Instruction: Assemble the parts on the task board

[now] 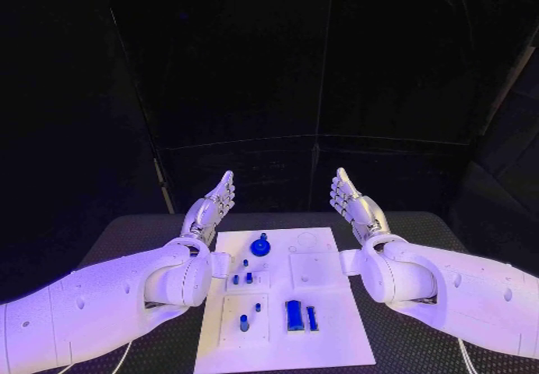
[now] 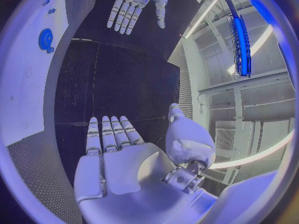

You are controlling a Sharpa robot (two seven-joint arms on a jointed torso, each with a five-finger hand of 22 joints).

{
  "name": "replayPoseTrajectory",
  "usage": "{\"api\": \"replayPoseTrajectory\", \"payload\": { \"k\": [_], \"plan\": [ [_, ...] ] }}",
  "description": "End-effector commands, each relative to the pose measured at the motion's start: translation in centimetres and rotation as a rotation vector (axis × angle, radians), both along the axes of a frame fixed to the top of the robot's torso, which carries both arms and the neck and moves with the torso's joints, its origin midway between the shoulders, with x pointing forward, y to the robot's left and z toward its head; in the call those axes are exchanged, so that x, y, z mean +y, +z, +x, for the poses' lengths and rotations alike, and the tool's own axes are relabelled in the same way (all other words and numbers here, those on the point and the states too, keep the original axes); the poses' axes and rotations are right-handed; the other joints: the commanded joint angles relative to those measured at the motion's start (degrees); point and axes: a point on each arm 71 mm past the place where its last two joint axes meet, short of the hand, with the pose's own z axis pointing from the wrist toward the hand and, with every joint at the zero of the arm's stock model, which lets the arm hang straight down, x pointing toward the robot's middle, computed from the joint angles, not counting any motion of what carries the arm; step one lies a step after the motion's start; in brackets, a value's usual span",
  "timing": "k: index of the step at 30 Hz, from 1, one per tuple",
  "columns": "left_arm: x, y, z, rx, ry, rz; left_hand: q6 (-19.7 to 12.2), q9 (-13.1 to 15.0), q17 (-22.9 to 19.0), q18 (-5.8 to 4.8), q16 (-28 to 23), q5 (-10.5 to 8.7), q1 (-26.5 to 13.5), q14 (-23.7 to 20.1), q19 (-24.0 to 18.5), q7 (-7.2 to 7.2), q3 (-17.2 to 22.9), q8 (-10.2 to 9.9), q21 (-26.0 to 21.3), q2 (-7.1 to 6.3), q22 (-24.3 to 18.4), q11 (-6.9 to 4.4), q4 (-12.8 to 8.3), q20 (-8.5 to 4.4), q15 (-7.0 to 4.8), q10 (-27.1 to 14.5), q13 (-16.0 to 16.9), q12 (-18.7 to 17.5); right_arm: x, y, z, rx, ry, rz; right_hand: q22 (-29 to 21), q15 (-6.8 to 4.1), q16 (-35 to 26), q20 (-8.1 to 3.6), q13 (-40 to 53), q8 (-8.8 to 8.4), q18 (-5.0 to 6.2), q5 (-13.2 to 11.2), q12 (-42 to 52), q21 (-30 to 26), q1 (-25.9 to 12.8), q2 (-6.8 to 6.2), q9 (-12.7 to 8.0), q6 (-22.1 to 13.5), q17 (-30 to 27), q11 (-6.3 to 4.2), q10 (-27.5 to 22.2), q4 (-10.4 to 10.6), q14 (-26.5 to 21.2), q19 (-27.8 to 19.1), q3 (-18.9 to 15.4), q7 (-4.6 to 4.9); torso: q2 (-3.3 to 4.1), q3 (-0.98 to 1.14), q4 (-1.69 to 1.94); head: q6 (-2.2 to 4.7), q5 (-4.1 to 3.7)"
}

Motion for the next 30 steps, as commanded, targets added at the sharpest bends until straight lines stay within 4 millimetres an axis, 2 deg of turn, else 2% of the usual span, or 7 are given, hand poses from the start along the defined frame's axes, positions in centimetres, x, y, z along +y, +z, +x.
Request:
{"api": "replayPoseTrajectory", "payload": {
  "k": [1, 2, 11, 25, 26, 27, 30],
  "plan": [
    [0.38, 0.35, 0.03, -0.03, 0.07, 0.013, -5.2, -0.1, -0.6, -2.12, -1.3, -0.44, -7.3, -4.9, -3.8, -0.22, -1.9, -0.2, -0.3, 0.13, -2.7, -0.3, -0.1, -2.53, -0.19, -5.8, -0.1, -0.4, -0.34, 0.2, 0.03, -0.007, -0.061, 0.015, -0.5, -0.22, -0.3, -2.41, -0.3, -0.23, -2.16, -1.0, -1.2, -2.3, -7.6, -0.07, -0.2, -4.8, -0.3, -0.39, -4.8, 0.0, -5.1, -4.1, 1.9, -0.74, -0.07, 0.02, -0.01, 0.0, -0.01],
    [0.38, 0.35, 0.03, -0.03, 0.07, 0.013, -5.8, -0.1, -0.6, -2.12, -1.3, -0.44, -8.1, -5.4, -4.1, -0.22, -6.0, -0.2, -0.3, 0.13, -3.0, -0.3, -0.1, -2.53, -0.19, -6.4, -0.1, -0.4, -0.34, 0.2, 0.03, -0.007, -0.061, 0.015, -0.5, -0.22, -0.3, -2.41, -0.3, -0.23, -2.16, -1.0, -1.2, -2.3, -8.5, -0.07, -0.2, -5.4, -0.3, -0.39, -5.4, 0.0, -5.7, -4.6, 1.9, -0.74, -0.07, 0.02, -0.01, 0.0, -0.01],
    [0.38, 0.35, 0.03, -0.03, 0.07, 0.013, -9.2, -0.1, -0.6, -2.12, -1.3, -0.44, -12.8, -8.6, -6.6, -0.22, -6.0, -0.2, -0.3, 0.13, -8.6, -0.3, -0.1, -2.53, -0.19, -10.1, -0.1, -0.4, -0.34, 0.2, 0.03, -0.007, -0.061, 0.015, -0.5, -0.22, -0.3, -2.41, -0.3, -0.23, -2.16, -1.0, -1.2, -2.3, -13.3, -0.07, -0.2, -8.4, -0.3, -0.39, -8.4, 0.0, -9.0, -7.2, 1.9, -0.74, -0.07, 0.02, -0.01, 0.0, -0.01],
    [0.38, 0.35, 0.03, -0.03, 0.07, 0.013, -12.2, -0.1, -0.6, -2.12, -1.3, -0.44, -17.0, -11.2, -11.9, -0.22, -6.0, -0.2, -0.3, 0.13, -8.6, -0.3, -0.1, -2.53, -0.19, -13.4, -0.1, -0.4, -0.34, 0.2, 0.03, -0.007, -0.061, 0.015, -0.5, -0.22, -0.3, -2.41, -0.3, -0.23, -2.16, -1.0, -1.2, -2.3, -17.7, -0.07, -0.2, -11.1, -0.3, -0.39, -11.1, 0.0, -11.7, -13.2, 1.9, -0.74, -0.07, 0.02, -0.01, 0.0, -0.01],
    [0.38, 0.35, 0.03, -0.03, 0.07, 0.013, -12.3, -0.1, -0.6, -2.12, -1.3, -0.44, -17.2, -15.3, -11.9, -0.22, -6.0, -0.2, -0.3, 0.13, -8.6, -0.3, -0.1, -2.53, -0.19, -13.5, -0.1, -0.4, -0.34, 0.2, 0.03, -0.007, -0.061, 0.015, -0.5, -0.22, -0.3, -2.41, -0.3, -0.23, -2.16, -1.0, -1.2, -2.3, -18.0, -0.07, -0.2, -11.1, -0.3, -0.39, -15.2, 0.0, -11.9, -13.2, 1.9, -0.74, -0.07, 0.02, -0.01, 0.0, -0.01],
    [0.38, 0.35, 0.03, -0.03, 0.07, 0.013, -16.4, -0.1, -0.6, -2.12, -1.3, -0.44, -18.3, -15.3, -11.9, -0.22, -6.0, -0.2, -0.3, 0.13, -8.6, -0.3, -0.1, -2.53, -0.19, -18.1, -0.1, -0.4, -0.34, 0.2, 0.03, -0.007, -0.061, 0.015, -0.5, -0.22, -0.3, -2.41, -0.3, -0.23, -2.16, -1.0, -1.2, -2.3, -18.1, -0.07, -0.2, -15.2, -0.3, -0.39, -15.2, 0.0, -16.1, -13.2, 1.9, -0.74, -0.07, 0.02, -0.01, 0.0, -0.01],
    [0.38, 0.35, 0.03, -0.03, 0.07, 0.013, -16.4, -0.1, -0.6, -2.12, -1.3, -0.44, -22.9, -15.3, -11.9, -0.22, -6.0, -0.2, -0.3, 0.13, -8.6, -0.3, -0.1, -2.53, -0.19, -18.1, -0.1, -0.4, -0.34, 0.2, 0.03, -0.007, -0.061, 0.015, -0.5, -0.22, -0.3, -2.41, -0.3, -0.23, -2.16, -1.0, -1.2, -2.3, -19.0, -0.07, -0.2, -15.2, -0.3, -0.39, -15.2, 0.0, -16.1, -13.2, 1.9, -0.74, -0.07, 0.02, -0.01, 0.0, -0.01]
  ]
}}
